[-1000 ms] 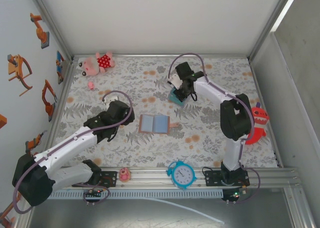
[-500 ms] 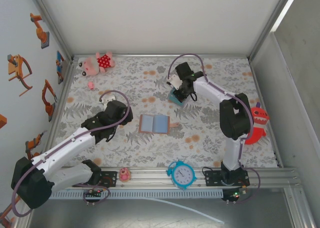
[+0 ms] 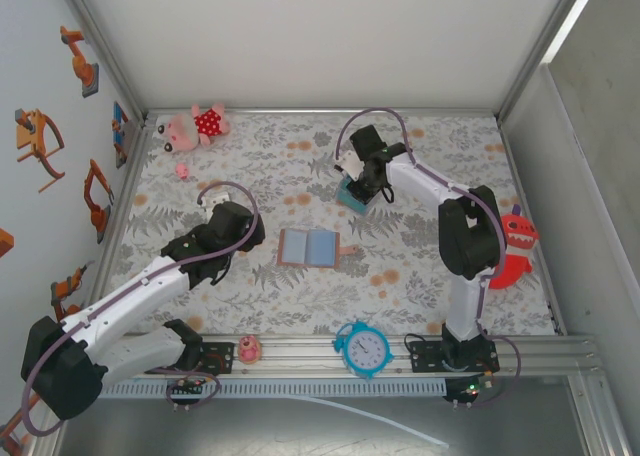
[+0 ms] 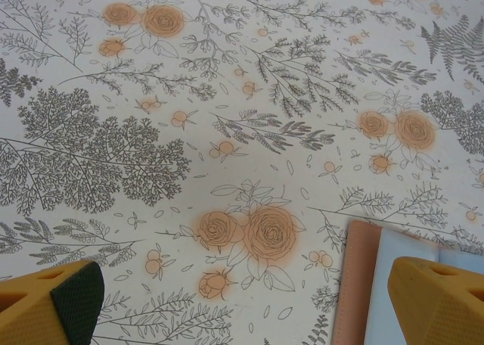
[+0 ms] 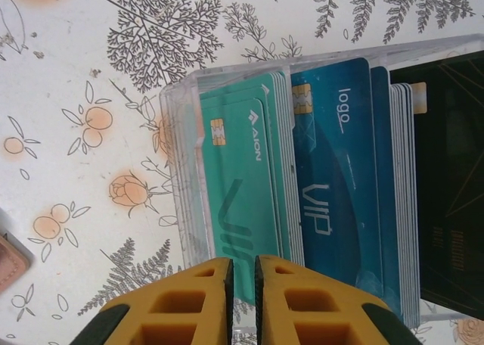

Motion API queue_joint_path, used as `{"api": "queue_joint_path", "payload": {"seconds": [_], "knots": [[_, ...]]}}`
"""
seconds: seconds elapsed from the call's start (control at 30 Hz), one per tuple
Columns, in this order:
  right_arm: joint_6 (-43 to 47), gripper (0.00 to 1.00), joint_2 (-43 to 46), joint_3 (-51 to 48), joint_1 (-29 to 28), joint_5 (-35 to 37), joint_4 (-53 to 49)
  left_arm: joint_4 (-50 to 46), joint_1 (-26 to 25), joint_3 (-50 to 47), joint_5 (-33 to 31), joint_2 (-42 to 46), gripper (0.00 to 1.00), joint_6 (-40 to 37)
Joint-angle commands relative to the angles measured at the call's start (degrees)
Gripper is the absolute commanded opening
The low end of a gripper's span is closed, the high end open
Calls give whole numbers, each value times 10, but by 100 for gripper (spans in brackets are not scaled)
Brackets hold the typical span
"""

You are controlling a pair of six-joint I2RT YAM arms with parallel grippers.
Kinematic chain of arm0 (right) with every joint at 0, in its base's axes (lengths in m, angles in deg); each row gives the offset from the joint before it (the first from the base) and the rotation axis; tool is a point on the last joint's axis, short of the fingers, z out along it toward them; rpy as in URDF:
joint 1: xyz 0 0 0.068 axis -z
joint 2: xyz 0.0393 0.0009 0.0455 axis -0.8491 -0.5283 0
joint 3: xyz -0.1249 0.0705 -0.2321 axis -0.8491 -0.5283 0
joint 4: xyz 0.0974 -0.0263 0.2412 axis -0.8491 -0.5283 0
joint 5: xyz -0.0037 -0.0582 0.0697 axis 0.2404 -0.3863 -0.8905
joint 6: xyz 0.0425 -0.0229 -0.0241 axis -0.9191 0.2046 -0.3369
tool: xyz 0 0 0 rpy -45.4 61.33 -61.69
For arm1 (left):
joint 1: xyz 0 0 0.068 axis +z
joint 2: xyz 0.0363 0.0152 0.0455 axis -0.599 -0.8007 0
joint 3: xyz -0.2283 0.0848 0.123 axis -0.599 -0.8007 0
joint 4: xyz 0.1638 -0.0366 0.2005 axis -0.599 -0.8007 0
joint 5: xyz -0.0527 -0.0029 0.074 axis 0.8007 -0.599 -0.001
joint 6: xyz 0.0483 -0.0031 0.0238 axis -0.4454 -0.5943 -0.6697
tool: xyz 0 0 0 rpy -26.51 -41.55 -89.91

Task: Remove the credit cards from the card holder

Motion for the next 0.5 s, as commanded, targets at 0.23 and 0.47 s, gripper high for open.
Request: {"api": "queue_joint_path", "payload": {"seconds": [0.23,0.47], "knots": [[-24,18,34,-10,3,26,16,-11,6,-9,-7,10,97,9],[-51,22,81,-45,3,40,43,-8,11,-10,-7,7,97,7]]}}
